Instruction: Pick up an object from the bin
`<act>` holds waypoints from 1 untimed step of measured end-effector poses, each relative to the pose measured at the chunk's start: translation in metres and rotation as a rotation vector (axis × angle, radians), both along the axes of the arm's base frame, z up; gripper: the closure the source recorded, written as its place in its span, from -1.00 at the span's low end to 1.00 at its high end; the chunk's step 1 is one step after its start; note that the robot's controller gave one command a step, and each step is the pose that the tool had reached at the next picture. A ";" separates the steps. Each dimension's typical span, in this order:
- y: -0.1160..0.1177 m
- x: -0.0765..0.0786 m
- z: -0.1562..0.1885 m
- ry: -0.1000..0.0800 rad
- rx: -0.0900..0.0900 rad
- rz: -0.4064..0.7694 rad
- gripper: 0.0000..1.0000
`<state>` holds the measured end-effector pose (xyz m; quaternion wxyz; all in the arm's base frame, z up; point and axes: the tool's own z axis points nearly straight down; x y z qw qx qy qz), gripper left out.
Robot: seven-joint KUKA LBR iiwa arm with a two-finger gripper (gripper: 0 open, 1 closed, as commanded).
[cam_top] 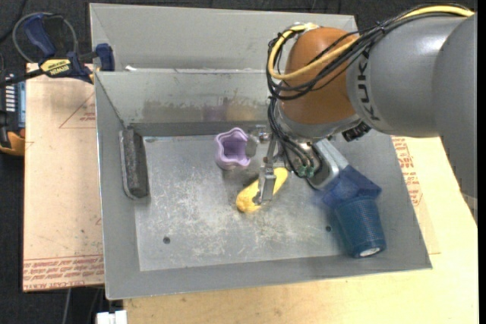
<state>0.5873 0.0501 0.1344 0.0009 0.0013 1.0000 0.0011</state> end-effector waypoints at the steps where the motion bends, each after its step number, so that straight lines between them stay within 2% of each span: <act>1: 0.000 0.000 0.000 0.000 0.000 0.000 -1.00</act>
Offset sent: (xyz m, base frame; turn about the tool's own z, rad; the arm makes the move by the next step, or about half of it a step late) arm 0.0000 0.0000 0.0000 0.0000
